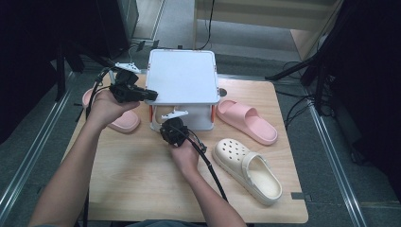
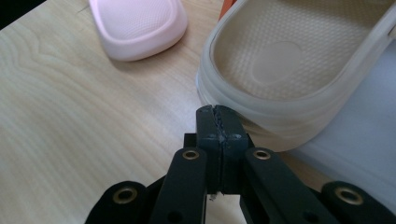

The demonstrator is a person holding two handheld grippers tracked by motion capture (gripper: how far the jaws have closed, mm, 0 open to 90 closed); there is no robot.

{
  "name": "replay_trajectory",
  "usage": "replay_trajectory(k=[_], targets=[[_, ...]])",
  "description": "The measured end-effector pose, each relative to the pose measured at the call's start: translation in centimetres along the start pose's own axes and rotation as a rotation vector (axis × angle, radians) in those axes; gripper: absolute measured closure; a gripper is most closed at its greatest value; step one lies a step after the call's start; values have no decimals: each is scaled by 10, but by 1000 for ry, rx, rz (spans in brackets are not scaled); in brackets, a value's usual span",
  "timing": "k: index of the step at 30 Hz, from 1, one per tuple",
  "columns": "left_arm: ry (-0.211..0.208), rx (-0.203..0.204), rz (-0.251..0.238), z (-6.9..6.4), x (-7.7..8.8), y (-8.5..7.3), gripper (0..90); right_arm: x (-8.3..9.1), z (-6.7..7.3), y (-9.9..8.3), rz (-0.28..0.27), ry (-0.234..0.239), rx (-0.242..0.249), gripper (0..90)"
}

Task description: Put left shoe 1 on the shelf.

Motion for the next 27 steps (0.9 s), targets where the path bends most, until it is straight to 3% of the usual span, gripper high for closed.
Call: replay_trajectory(k=[6, 9, 11, 15, 18, 24, 27], targets=[[-6, -2, 1, 0, 0, 0, 832, -4, -1, 4, 4, 16, -28, 868], [14, -19, 3, -1, 0, 0, 828, 0, 0, 3, 8, 32, -37, 858], [15, -19, 4, -1, -1, 1, 818, 7, 2, 2, 3, 54, -43, 856], [-16, 27, -8, -1, -1, 2, 754, 22, 4, 2, -12, 92, -47, 817], [3, 51, -14, -3, 1, 4, 677, 36, 4, 1, -21, 118, -34, 773], [-42, 63, -65, -16, 9, 12, 567, 65, 0, -6, -12, 167, -2, 664], [-41, 66, -58, -21, 10, 12, 513, 79, -4, -10, -18, 175, 14, 644]])
Point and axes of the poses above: each handheld gripper's, and its own axes: x roughly backward along the jaws, y roughly out of its top, z roughly to its left, the point moved 8 cm from there along -x, roughly forward along the jaws, and after that the axes turned 12 degrees about -y, right-handed, at the moved point
